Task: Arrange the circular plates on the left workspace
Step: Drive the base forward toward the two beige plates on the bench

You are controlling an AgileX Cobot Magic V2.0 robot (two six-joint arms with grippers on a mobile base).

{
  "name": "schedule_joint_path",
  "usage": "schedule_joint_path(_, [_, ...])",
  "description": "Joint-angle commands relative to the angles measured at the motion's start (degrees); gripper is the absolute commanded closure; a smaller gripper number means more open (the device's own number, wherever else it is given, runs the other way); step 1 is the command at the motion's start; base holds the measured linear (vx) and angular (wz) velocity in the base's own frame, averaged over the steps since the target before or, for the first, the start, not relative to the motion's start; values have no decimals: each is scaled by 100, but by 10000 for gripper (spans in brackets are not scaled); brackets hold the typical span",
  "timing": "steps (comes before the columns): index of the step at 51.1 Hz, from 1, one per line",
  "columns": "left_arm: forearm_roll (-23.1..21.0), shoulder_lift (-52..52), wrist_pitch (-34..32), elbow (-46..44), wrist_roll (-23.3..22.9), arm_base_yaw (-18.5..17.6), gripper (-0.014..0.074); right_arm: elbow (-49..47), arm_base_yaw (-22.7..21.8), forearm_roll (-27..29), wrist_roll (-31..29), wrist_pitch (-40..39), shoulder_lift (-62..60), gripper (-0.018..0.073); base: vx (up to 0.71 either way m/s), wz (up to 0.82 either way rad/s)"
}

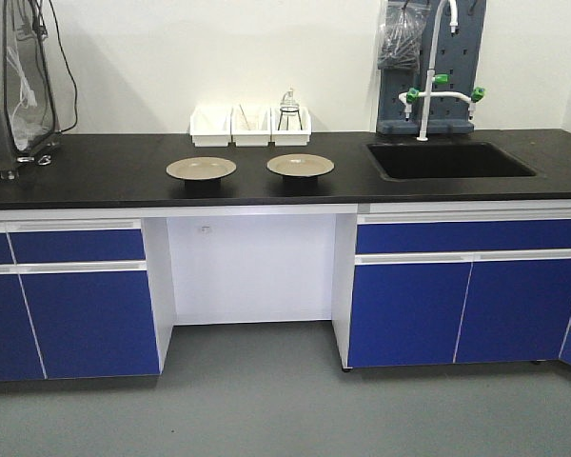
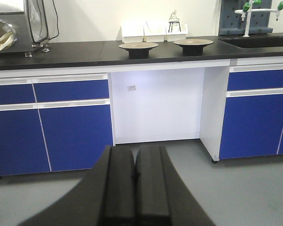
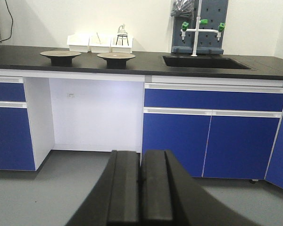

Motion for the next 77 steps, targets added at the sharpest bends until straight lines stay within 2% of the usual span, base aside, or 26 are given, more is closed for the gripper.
schedule_joint_path(1, [-3,-76,-455,117,-53,-19,596,107,-3,-51,-29,-460,-78,565,0,0])
schedule_joint_path(47, [-3,-76,-455,117,-53,-19,596,107,-4,-51,-29,-461,-78,565,3,2])
schedule_joint_path(77, [-3,-76,-455,117,-53,-38,596,107,-4,-51,-29,-461,-78,565,34,-9])
